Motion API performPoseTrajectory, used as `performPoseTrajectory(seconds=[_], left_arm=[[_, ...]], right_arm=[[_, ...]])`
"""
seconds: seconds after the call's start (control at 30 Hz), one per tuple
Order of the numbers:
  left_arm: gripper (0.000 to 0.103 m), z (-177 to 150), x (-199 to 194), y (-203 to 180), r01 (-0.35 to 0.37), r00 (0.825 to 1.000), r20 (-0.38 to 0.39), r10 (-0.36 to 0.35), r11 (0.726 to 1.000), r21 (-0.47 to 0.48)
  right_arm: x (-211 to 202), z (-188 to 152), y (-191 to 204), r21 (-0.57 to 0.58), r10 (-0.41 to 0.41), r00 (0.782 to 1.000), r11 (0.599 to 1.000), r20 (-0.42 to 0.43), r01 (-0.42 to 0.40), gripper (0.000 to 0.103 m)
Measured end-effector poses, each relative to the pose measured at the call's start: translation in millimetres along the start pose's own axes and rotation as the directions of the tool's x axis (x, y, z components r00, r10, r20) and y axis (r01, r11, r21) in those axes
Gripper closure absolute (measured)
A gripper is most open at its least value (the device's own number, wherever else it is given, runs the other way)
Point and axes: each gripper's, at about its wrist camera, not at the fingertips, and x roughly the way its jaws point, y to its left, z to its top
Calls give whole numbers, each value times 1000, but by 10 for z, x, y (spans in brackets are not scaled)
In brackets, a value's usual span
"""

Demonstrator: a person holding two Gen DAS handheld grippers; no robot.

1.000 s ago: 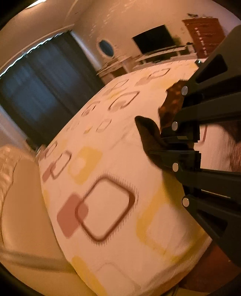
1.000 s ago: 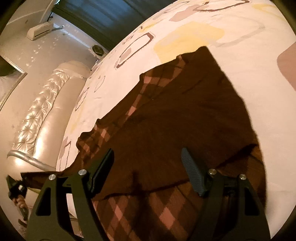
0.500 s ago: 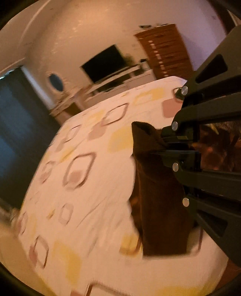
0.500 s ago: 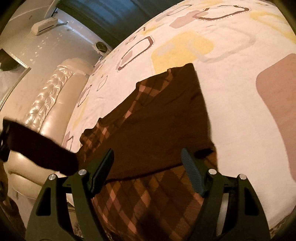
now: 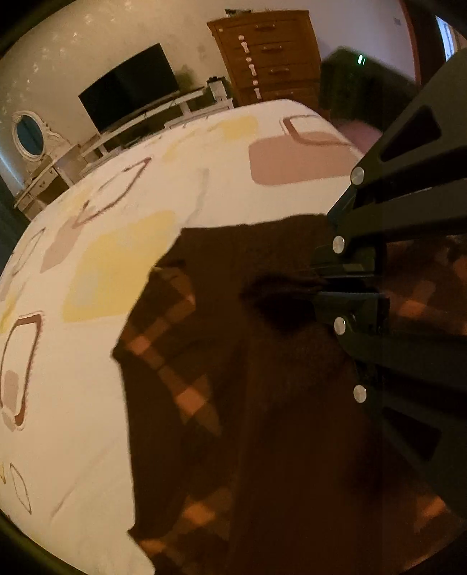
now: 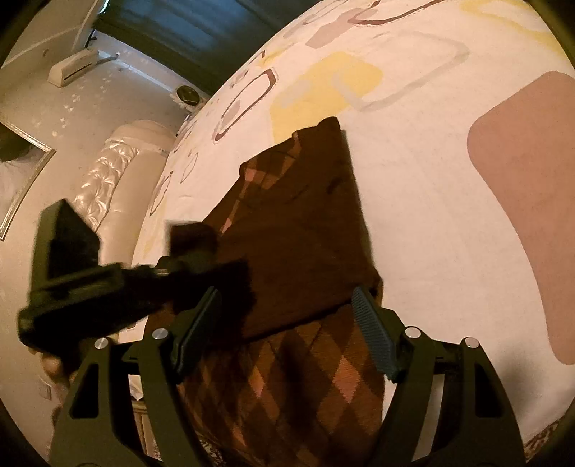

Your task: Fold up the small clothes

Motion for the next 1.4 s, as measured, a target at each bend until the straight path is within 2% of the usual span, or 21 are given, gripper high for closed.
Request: performPoseTrajectory(seconds=[0.1, 0.17, 0.23, 0.27, 0.33, 0.37, 0.47, 0.5, 0.57, 0.6, 0.67, 0.77, 0.83, 0.87, 0.9, 0.93, 0.97, 1.0, 1.17, 1.27, 1.4], left_arm=[[91, -78, -20, -47, -19, 999, 38, 19, 1000, 12], [71, -117, -166, -74, 20, 997, 67, -22, 999, 31], [58, -157, -363, -88, 41, 993, 106, -47, 997, 60], [49, -214, -571, -58, 39, 987, 152, -52, 996, 84], [37, -291, -819, 32, 13, 973, 227, -36, 995, 103], [33, -377, -1033, 169, -8, 959, 282, -20, 995, 99], [31, -527, -1342, 501, -90, 928, 368, 61, 994, 62], [31, -627, -1485, 722, -144, 908, 401, 119, 989, 33], [31, -760, -1612, 1044, -197, 888, 420, 188, 980, -22], [31, -812, -1640, 1156, -207, 884, 420, 206, 977, -45], [31, -973, -1757, 1488, -228, 870, 420, 258, 966, -121], [31, -1136, -1793, 1820, -226, 864, 407, 295, 951, -210], [31, -1204, -1808, 1962, -216, 861, 405, 308, 942, -256], [31, -1227, -1816, 2018, -207, 861, 404, 308, 939, -275], [31, -1249, -1827, 2101, -196, 862, 402, 309, 934, -297], [31, -1256, -1836, 2126, -191, 861, 402, 310, 932, -309], [31, -1266, -1838, 2170, -186, 861, 400, 313, 928, -324], [31, -1286, -1850, 2202, -183, 863, 398, 311, 927, -328], [27, -1318, -1841, 2140, -192, 862, 401, 311, 931, -310], [27, -1287, -1818, 2167, -187, 861, 406, 307, 932, -309], [27, -1216, -1719, 2185, -179, 868, 390, 307, 927, -331]], right_arm=[[-13, 14, -18, 10, 5, 1000, 1000, 0, -5, 28], [-50, 43, -19, 18, 10, 1000, 1000, 9, -10, 28], [-133, 84, 2, 21, 13, 999, 1000, 35, -14, 28], [-196, 117, 22, 21, 17, 998, 1000, 55, -18, 28], [-299, 173, 62, 23, 34, 996, 999, 85, -36, 28], [-331, 202, 90, 24, 52, 995, 998, 89, -54, 28], [-250, 233, 142, 36, 103, 993, 994, 49, -105, 28], [-186, 233, 149, 42, 110, 994, 993, 30, -111, 31], [-15, 215, 149, 56, 100, 995, 994, -14, -99, 37], [77, 202, 139, 64, 91, 995, 994, -35, -88, 42], [242, 157, 117, 82, 76, 994, 994, -77, -69, 46], [440, 80, 95, 106, 50, 991, 994, -123, -37, 47], [512, 47, 160, 83, 39, 992, 996, -123, -29, 51], [530, 32, 193, 68, 34, 991, 997, -128, -26, 58], [564, 23, 229, 51, 26, 990, 999, -138, -19, 72], [615, 13, 278, 29, 11, 988, 1000, -156, -7, 81], [643, 11, 305, 13, 3, 986, 1000, -169, -1, 96], [651, 13, 337, -4, -3, 985, 1000, -174, 3, 98], [307, 91, 421, -69, 12, 997, 997, -81, -18, 99], [125, 141, 289, -90, -45, 999, 995, -26, 43, 99], [225, 146, -15, -46, -97, 993, 995, -61, 94, 99]])
